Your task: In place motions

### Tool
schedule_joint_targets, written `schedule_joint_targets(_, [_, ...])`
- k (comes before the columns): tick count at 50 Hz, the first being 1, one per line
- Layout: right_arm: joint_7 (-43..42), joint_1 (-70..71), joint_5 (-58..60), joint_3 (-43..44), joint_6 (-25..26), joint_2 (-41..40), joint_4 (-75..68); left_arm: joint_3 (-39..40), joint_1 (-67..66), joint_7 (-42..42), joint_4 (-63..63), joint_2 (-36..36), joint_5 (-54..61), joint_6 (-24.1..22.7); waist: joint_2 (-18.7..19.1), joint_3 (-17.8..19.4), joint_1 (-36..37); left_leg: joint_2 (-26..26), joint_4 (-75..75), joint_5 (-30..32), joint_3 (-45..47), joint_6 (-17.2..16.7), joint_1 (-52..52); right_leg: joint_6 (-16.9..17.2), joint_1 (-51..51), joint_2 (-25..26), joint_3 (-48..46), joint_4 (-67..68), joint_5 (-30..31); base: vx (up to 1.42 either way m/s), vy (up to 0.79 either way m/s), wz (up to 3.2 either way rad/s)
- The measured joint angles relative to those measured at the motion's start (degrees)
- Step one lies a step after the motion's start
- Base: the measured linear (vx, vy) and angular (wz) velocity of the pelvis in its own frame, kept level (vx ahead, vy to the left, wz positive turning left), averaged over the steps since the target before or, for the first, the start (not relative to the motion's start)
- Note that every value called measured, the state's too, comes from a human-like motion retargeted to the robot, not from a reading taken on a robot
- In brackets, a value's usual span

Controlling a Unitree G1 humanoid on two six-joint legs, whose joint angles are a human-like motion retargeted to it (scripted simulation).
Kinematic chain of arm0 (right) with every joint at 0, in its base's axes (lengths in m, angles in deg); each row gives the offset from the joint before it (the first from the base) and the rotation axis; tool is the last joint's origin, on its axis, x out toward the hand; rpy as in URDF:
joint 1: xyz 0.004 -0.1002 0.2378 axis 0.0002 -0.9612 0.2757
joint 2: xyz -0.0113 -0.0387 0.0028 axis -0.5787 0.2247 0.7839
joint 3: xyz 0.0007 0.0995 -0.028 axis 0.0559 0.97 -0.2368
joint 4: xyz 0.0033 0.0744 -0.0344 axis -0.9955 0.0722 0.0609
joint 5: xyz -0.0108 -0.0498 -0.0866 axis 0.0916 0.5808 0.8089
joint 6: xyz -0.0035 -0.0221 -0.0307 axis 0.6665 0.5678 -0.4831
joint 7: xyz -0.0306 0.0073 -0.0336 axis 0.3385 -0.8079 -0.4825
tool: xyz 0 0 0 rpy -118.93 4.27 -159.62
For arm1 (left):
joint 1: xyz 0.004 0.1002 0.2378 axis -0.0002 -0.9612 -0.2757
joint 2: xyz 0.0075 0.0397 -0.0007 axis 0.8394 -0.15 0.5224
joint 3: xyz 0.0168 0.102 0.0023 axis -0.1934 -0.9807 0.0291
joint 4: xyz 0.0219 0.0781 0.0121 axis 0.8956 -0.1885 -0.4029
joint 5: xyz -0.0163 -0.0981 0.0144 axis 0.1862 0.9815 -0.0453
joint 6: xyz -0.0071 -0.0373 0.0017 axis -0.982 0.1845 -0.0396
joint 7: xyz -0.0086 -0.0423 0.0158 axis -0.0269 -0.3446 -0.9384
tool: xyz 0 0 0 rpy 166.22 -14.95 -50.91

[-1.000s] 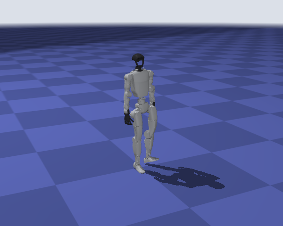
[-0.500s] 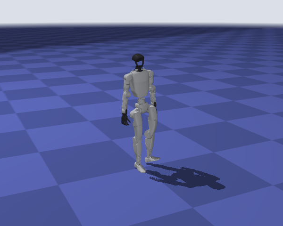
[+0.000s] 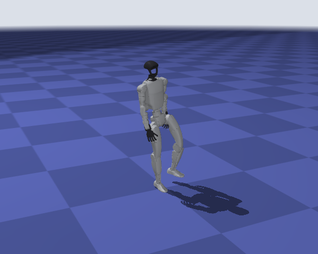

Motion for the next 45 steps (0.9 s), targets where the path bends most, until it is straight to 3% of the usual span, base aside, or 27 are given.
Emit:
schedule_joint_targets(8, [2.5, 6.2, -5.3, -0.3, -0.6, -3.1, 3.8, 2.5, -4.9, -5.6, -3.1, -0.7, -3.6, 2.9, 0.2, 0.2, 4.2, 0.5, 32.9, -4.7, 2.5, -0.8, -17.2, -1.1, -0.9, -1.3, 0.2, 0.1, 0.2, -0.04, 0.02, -0.12])
schedule_joint_targets(15, [2.3, 8.7, -8.3, 0.0, -1.1, -5.3, 5.2, 3.1, -7.5, -6.6, -4.7, 0.0, -5.9, 4.0, 0.2, -0.6, 6.5, 1.1, 39.6, -5.9, 3.6, -1.7, -21.0, -1.5, -1.5, -1.8, 0.8, 0.7, -0.3, 0.02, 0.01, -0.11])
schedule_joint_targets(21, [1.9, 8.0, -7.8, 0.7, -0.9, -5.5, 3.2, 3.8, -6.8, -6.4, -3.8, 0.4, -4.8, 4.0, 0.8, -1.7, 4.5, -0.9, 25.1, -6.1, 0.8, -2.4, -12.6, -1.0, -0.7, -1.3, -0.9, 0.6, -1.0, 0.09, 0.02, 0.29])
schedule_joint_targets(27, [1.2, 5.3, -6.0, 1.2, -0.5, -4.6, -0.2, 3.8, -5.1, -5.5, -1.6, 0.6, -2.9, 2.7, 0.9, -2.7, 2.8, -4.8, -4.4, -4.6, -3.3, -2.3, 3.1, -0.5, 0.2, -0.8, -1.4, 1.0, -2.0, 0.15, 0.05, 0.06])
schedule_joint_targets(30, [1.4, 4.1, -5.5, 2.1, -0.1, -4.2, -1.8, 3.8, -4.1, -5.1, -0.7, 0.9, -2.3, 2.2, 2.0, -2.8, 2.7, -5.1, -20.6, -9.5, -2.2, -4.5, 12.8, -0.3, 0.7, 0.9, -0.5, 1.6, -2.6, 0.17, 0.11, -0.24])
schedule_joint_targets(33, [1.1, 3.1, -5.1, 2.8, 0.2, -3.8, -3.1, 4.0, -3.2, -5.6, -0.4, 0.9, -2.3, 2.3, 3.7, -4.3, 0.0, -3.5, -31.0, -11.1, 1.3, -2.4, 17.2, 0.3, 0.6, 2.4, -1.3, 1.4, -2.9, 0.2, 0.14, 0.28])
schedule_joint_targets(37, [0.7, 2.7, -5.8, 3.4, 0.1, -3.4, -3.4, 4.3, -1.2, -6.6, 0.2, 1.3, -2.3, 2.5, 4.4, -6.1, -3.3, -3.3, -36.5, -8.9, 0.6, -1.3, 17.1, 1.3, -1.0, 2.4, -3.3, 1.2, -2.8, 0.05, 0.11, 0.47])
schedule_joint_targets(45, [1.9, 3.9, -6.6, 4.2, -0.3, -3.8, -0.9, 4.0, 1.7, -10.0, 1.3, 3.1, -1.3, 2.3, 2.0, -3.6, -0.5, -5.7, -34.6, -10.9, -0.2, 1.1, 16.2, 2.4, -1.6, 0.5, -2.1, 1.6, -1.3, 0.08, 0.13, -0.24])
